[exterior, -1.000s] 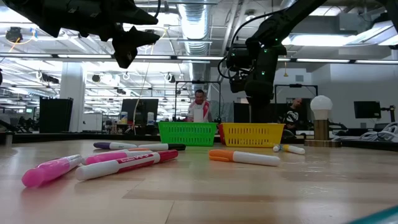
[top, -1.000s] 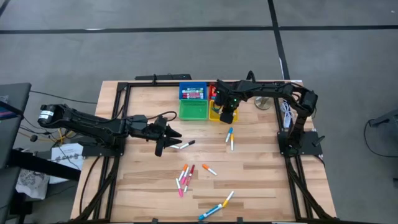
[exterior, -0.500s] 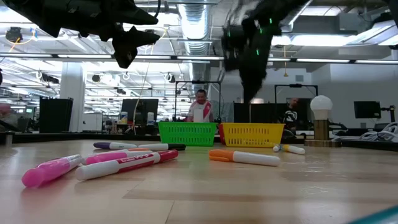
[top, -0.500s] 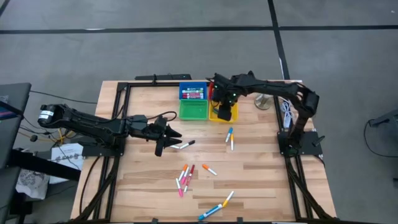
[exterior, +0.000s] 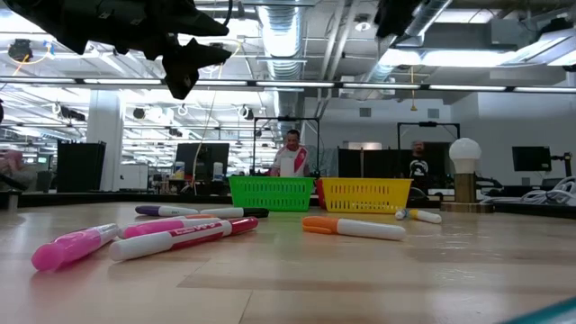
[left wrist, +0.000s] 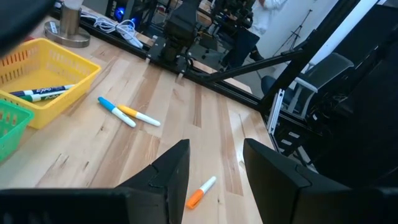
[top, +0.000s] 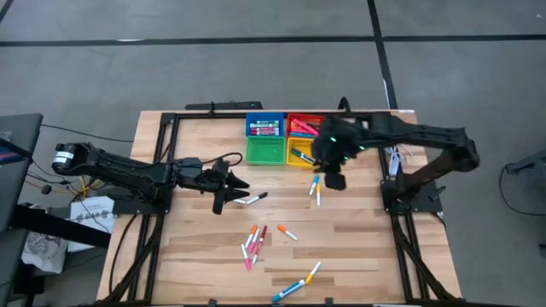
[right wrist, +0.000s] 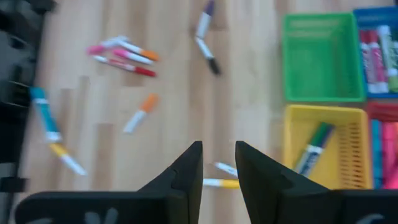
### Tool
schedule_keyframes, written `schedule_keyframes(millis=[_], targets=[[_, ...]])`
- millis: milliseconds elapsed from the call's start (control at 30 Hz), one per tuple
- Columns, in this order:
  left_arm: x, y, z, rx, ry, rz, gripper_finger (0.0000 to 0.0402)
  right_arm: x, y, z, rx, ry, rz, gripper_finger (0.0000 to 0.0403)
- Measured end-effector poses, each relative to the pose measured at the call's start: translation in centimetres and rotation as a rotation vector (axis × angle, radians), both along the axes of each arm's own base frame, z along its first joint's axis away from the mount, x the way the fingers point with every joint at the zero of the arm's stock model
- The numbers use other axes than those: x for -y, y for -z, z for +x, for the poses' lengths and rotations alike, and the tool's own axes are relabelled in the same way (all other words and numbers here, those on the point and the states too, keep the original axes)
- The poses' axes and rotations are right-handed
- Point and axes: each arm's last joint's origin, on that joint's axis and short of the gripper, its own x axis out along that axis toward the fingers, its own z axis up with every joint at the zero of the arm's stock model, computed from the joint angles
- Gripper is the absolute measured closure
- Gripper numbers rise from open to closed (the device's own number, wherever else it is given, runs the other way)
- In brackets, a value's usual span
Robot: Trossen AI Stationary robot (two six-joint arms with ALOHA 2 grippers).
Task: Pick & Place Markers
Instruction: Put the light blue highlighter in the blue bin
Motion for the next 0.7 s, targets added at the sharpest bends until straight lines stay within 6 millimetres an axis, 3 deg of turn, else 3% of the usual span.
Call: schedule_keyframes(millis=[167, 300, 700], targets=[[0.0, 0.0, 0.0, 0.0, 0.0, 0.0, 0.0251, -3.4, -1.6, -1.7, 0.056, -0.037, 0.06, 0.033], [0.0, 0.0, 0.0, 0.0, 0.0, 0.0, 0.0251, -5.8, -2.0, -1.9, 0.089, -0.078, 0.109, 0.0333], [0.0, 0.0, 0.0, 0.001, 0.0, 0.0, 0.0251, -14.7, -0.9, 0.5, 0.195, -0.307, 0.219, 0.0333]])
